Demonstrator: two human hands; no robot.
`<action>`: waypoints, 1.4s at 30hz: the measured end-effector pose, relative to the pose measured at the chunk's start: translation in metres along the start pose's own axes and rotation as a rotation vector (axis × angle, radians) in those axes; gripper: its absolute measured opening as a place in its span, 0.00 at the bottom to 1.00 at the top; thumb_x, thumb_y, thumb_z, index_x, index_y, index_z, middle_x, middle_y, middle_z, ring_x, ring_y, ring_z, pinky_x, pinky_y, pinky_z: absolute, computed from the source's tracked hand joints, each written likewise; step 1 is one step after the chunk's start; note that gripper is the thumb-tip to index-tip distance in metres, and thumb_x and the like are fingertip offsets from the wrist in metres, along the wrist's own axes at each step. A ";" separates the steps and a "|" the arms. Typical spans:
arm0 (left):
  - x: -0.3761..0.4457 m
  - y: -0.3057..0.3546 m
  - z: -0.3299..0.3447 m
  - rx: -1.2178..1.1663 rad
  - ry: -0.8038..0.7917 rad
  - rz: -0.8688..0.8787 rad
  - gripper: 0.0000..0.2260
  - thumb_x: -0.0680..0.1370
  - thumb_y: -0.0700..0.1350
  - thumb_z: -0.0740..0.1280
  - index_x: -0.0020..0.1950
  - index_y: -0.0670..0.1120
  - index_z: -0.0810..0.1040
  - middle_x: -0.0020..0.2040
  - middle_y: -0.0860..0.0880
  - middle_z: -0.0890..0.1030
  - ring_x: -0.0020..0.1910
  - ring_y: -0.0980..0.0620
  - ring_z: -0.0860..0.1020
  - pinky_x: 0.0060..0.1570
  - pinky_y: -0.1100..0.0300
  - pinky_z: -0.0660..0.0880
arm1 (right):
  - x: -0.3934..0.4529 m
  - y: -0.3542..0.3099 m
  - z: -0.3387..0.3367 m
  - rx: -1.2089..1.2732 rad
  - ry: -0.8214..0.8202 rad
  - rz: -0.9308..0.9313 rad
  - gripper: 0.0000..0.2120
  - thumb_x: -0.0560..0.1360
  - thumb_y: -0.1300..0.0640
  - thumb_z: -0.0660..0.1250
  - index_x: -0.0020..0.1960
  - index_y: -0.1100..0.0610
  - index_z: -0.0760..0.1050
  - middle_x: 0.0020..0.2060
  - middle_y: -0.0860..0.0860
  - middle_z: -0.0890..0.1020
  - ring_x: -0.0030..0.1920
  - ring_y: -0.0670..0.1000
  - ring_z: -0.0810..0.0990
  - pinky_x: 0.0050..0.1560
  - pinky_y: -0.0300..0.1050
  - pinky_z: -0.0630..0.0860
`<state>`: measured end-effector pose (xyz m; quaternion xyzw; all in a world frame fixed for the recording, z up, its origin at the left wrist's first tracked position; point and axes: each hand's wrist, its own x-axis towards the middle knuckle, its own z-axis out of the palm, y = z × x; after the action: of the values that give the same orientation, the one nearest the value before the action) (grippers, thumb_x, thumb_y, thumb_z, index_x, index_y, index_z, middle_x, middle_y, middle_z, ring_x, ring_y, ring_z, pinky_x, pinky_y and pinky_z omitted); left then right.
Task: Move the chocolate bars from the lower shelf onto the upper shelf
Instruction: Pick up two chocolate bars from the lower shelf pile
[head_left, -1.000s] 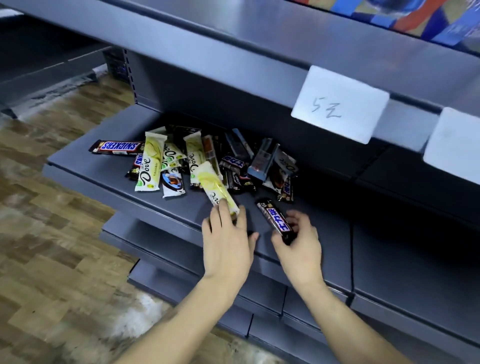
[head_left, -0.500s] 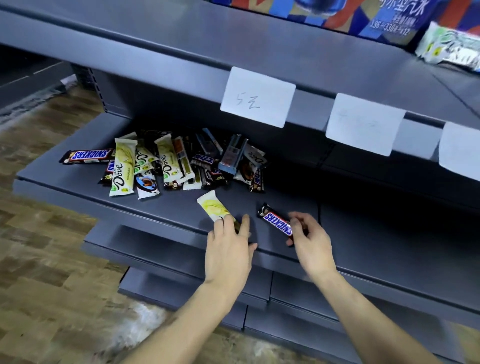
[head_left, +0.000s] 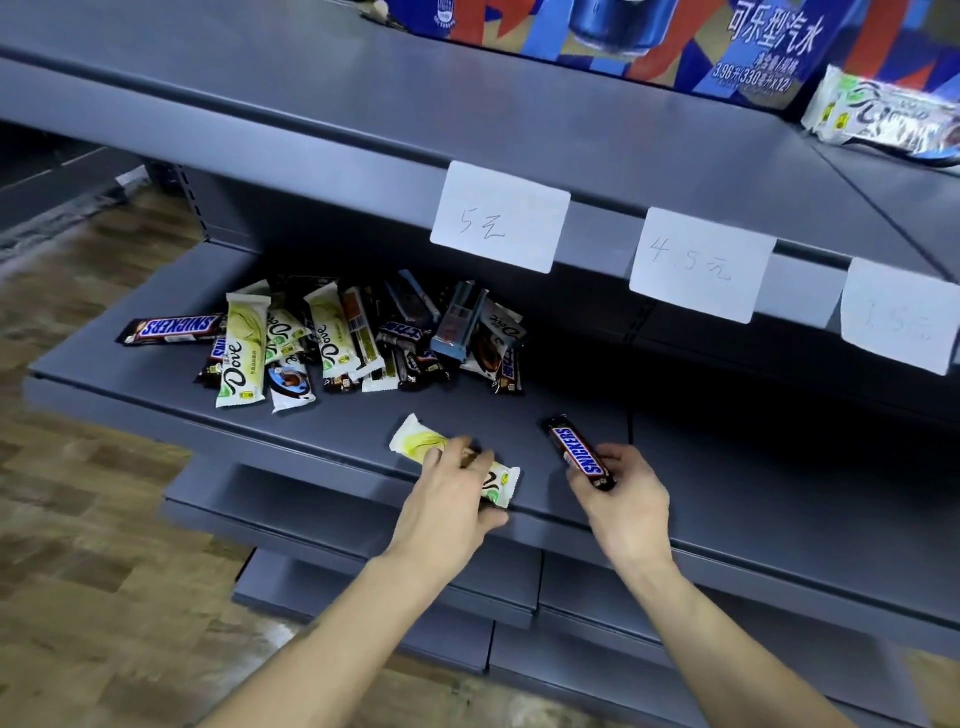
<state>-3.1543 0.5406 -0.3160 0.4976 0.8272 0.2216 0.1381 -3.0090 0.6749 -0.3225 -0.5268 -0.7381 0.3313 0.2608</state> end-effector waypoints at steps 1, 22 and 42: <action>0.000 -0.001 0.000 -0.038 -0.001 -0.005 0.32 0.76 0.50 0.69 0.77 0.50 0.59 0.75 0.51 0.56 0.73 0.51 0.58 0.69 0.59 0.63 | -0.001 -0.001 0.001 -0.013 0.003 0.012 0.20 0.70 0.43 0.74 0.57 0.49 0.73 0.46 0.45 0.80 0.46 0.46 0.80 0.43 0.37 0.73; 0.003 -0.022 -0.020 0.253 0.120 -0.107 0.29 0.71 0.64 0.66 0.69 0.54 0.70 0.54 0.52 0.77 0.55 0.49 0.70 0.52 0.57 0.71 | 0.014 0.011 -0.009 -0.410 -0.046 -0.201 0.18 0.76 0.56 0.68 0.65 0.52 0.76 0.58 0.53 0.77 0.55 0.54 0.68 0.51 0.42 0.68; 0.005 -0.008 -0.006 0.297 0.207 0.179 0.17 0.72 0.56 0.72 0.58 0.50 0.81 0.49 0.53 0.81 0.49 0.48 0.75 0.47 0.54 0.72 | -0.012 0.023 -0.043 -0.268 -0.088 -0.201 0.16 0.75 0.54 0.71 0.62 0.49 0.77 0.52 0.42 0.73 0.53 0.44 0.65 0.50 0.32 0.61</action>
<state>-3.1657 0.5408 -0.3149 0.5586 0.8130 0.1587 -0.0426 -2.9600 0.6781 -0.3128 -0.4652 -0.8354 0.2249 0.1874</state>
